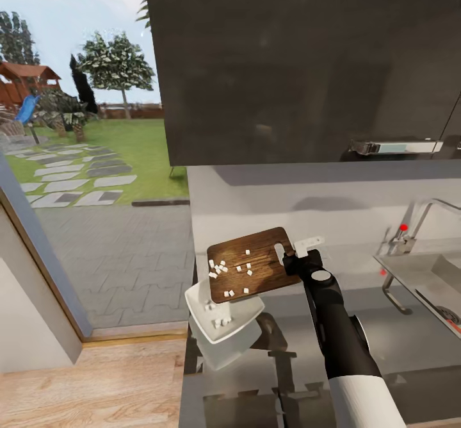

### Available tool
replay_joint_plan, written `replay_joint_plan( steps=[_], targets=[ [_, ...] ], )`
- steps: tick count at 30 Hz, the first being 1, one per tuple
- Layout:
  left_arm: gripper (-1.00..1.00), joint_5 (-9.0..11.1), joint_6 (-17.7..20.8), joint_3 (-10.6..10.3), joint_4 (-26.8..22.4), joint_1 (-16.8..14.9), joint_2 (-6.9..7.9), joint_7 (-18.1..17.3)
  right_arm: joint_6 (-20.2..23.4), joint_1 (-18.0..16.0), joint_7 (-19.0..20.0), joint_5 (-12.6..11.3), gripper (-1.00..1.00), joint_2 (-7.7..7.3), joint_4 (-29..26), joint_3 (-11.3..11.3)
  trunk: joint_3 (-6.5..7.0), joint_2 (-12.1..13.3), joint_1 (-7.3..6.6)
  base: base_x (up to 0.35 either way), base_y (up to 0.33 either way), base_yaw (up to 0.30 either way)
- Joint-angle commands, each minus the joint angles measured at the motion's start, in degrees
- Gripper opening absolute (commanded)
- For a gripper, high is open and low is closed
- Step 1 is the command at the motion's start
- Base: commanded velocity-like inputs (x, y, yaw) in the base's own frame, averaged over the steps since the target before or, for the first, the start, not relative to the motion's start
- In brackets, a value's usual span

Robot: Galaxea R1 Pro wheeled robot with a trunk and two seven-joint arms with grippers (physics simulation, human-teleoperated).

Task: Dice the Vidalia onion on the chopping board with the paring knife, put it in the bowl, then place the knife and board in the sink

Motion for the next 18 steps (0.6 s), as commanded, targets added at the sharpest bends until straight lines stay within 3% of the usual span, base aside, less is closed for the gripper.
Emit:
replay_joint_plan(
  steps=[1,10,18],
  targets=[
    [1.00,0.6,0.0,-0.1,-0.1,0.0,0.03,-0.3,0.2,0.0,0.5,0.5,-1.00,0.06,-0.1,-0.1,-0.12,-0.1,0.03,-0.051,0.000,0.000],
    [1.00,0.6,0.0,-0.1,-0.1,0.0,0.03,-0.3,0.0,0.0,0.6,0.5,-1.00,0.06,-0.1,-0.1,-0.12,-0.1,0.03,-0.033,-0.012,0.000],
    [1.00,0.6,0.0,0.0,-0.1,0.0,0.03,-0.3,-3.8,0.0,0.4,0.5,-1.00,0.06,-0.1,-0.4,-0.12,-0.1,0.03,-0.001,0.000,0.000]
  ],
)
